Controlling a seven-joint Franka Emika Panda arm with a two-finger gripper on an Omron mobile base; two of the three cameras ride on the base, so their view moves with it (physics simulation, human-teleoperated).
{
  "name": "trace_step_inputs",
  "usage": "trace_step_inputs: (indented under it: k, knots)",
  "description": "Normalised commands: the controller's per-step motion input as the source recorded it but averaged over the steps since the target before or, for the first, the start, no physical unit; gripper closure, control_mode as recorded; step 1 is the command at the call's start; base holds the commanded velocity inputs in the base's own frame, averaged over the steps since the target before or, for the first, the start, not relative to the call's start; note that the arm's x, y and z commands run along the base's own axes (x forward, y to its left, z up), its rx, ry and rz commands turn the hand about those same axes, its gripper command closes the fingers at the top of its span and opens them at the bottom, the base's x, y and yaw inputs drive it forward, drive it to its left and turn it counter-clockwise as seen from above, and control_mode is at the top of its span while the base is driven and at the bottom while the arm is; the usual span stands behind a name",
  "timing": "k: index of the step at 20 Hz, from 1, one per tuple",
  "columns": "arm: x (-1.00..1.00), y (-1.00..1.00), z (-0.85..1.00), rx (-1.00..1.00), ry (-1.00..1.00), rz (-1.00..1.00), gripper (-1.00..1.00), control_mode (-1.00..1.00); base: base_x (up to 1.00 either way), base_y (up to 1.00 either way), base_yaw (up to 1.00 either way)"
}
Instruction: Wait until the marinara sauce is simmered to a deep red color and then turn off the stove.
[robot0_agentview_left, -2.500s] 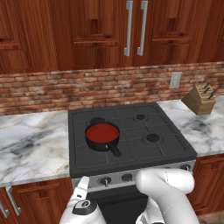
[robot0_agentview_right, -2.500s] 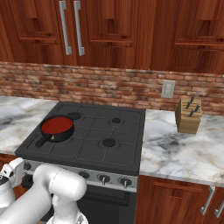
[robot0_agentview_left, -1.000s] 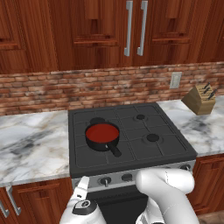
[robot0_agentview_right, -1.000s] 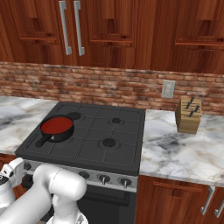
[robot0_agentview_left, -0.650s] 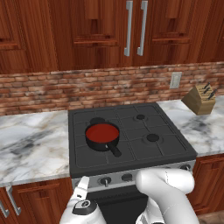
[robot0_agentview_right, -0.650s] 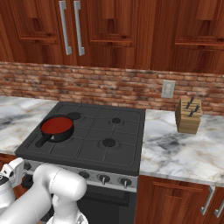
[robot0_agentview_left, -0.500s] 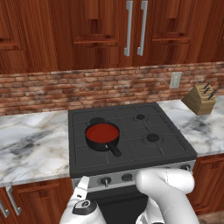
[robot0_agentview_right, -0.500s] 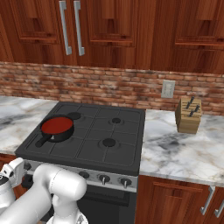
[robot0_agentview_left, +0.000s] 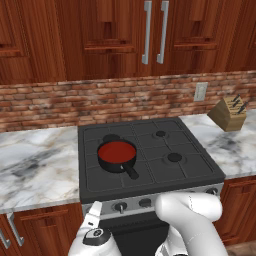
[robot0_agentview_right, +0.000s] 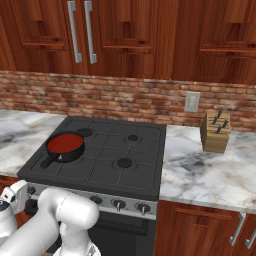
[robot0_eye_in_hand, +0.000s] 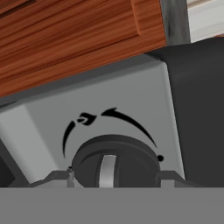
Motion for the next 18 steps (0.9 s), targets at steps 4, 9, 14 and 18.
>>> trace_step_inputs:
  k: [4, 9, 14, 18]
  knots:
    - [0.0, 0.0, 0.0, 0.0, 0.0, 0.0, 1.0, -1.0, 0.0, 0.0, 0.0]
    - [0.0, -0.04, -0.08, 0.08, 0.0, 0.0, 1.0, -1.0, 0.0, 0.0, 0.0]
    - [0.0, -0.19, -0.06, 0.26, 0.0, -0.01, 1.0, -1.0, 0.0, 0.0, 0.0]
    - [0.0, -0.1, -0.03, 0.31, 0.0, -0.07, 1.0, -1.0, 0.0, 0.0, 0.0]
